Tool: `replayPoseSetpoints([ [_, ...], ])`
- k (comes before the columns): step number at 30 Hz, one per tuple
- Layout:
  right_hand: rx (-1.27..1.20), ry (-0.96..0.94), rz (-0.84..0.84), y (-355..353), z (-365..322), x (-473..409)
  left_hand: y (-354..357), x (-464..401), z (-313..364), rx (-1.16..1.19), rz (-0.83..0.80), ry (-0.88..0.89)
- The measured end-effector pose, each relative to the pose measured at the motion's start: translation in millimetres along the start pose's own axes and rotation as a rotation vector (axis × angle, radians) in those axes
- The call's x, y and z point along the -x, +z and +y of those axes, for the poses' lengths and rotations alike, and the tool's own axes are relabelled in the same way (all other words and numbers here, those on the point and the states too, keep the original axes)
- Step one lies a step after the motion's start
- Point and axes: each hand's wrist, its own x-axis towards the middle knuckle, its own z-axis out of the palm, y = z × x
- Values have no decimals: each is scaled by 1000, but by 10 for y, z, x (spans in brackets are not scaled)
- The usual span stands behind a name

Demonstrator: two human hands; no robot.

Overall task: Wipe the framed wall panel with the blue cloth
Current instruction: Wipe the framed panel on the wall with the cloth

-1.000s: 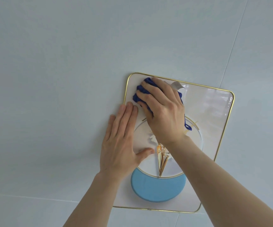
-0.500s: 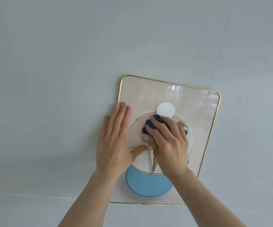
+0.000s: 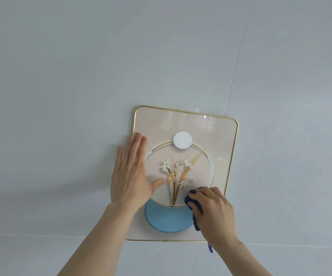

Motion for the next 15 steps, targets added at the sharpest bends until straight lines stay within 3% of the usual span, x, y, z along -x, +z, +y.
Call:
replayPoseSetpoints([
  [4,-298,351,-178,-135,11,125,-104,146,65,72,35,26],
  [8,-639,645,-248,-247,18,266,-109,456,217,219,-5,68],
  [15,-845,870,-324,-373,4,689,71,1141,631,623,-536,-56],
])
